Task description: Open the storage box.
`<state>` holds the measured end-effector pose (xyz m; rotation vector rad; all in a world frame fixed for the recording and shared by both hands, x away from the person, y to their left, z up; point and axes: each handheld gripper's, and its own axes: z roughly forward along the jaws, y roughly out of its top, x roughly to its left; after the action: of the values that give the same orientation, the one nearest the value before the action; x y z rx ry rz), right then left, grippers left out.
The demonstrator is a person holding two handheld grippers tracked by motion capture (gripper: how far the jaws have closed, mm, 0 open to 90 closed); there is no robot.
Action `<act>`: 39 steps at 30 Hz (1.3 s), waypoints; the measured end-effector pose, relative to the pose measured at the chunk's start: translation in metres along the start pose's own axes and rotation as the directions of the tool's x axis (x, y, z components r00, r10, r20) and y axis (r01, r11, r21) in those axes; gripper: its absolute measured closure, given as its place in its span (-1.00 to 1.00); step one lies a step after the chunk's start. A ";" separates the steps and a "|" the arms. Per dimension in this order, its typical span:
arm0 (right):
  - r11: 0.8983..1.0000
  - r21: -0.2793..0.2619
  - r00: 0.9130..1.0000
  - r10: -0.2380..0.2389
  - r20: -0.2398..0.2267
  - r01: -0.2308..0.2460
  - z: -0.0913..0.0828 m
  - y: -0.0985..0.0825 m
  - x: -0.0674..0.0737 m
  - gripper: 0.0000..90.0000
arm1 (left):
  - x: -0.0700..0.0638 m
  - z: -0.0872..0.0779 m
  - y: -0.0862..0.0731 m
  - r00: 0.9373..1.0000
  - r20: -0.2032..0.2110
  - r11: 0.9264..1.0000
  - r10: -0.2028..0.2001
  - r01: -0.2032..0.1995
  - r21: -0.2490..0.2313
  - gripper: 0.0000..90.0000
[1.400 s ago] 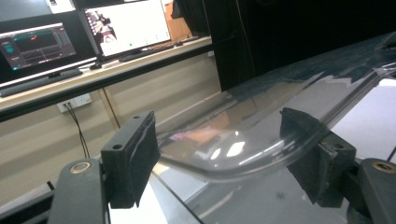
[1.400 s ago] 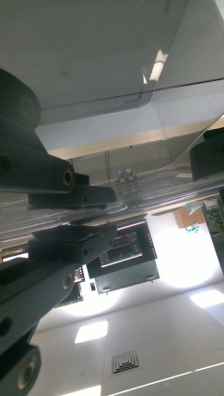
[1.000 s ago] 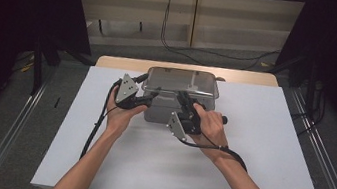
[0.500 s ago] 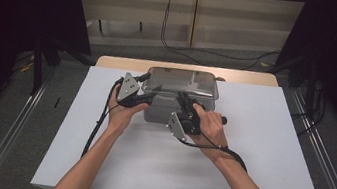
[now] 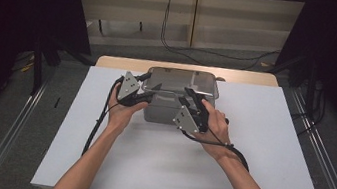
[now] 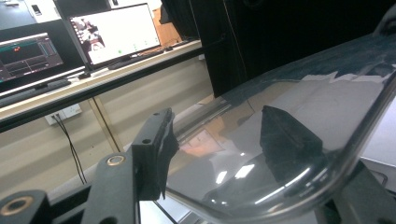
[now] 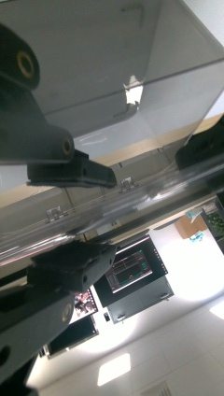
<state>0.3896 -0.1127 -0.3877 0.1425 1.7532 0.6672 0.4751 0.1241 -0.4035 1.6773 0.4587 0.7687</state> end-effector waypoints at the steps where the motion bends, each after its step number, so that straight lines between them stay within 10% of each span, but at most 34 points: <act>1: 1.000 -0.007 1.000 0.017 -0.003 -0.017 -0.001 -0.001 -0.002 0.26 | 0.001 0.000 0.000 1.000 0.001 1.000 0.005 -0.005 0.003 0.00; 11: 0.967 -0.025 0.967 0.252 -0.046 -0.253 -0.002 -0.025 -0.022 -0.04 | 0.003 -0.001 0.001 1.000 0.004 1.000 -0.005 0.005 0.000 0.03; 21: 0.889 -0.035 0.887 0.452 -0.091 -0.457 -0.002 -0.051 -0.041 -0.12 | 0.006 -0.002 0.004 1.000 0.012 1.000 0.004 -0.004 0.003 0.10; 34: 0.811 -0.047 0.809 0.574 -0.126 -0.583 -0.004 -0.077 -0.053 -0.20 | 0.008 -0.002 0.007 1.000 0.008 1.000 -0.004 0.004 -0.003 0.12; 39: 0.803 -0.046 0.801 0.585 -0.128 -0.594 -0.001 -0.083 -0.053 -0.15 | 0.009 -0.002 0.008 1.000 0.004 1.000 -0.014 0.014 -0.008 0.12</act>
<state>0.4245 -0.2049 -0.3839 0.6287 1.7805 1.2213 0.4794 0.1295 -0.3929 1.6663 0.4634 0.7557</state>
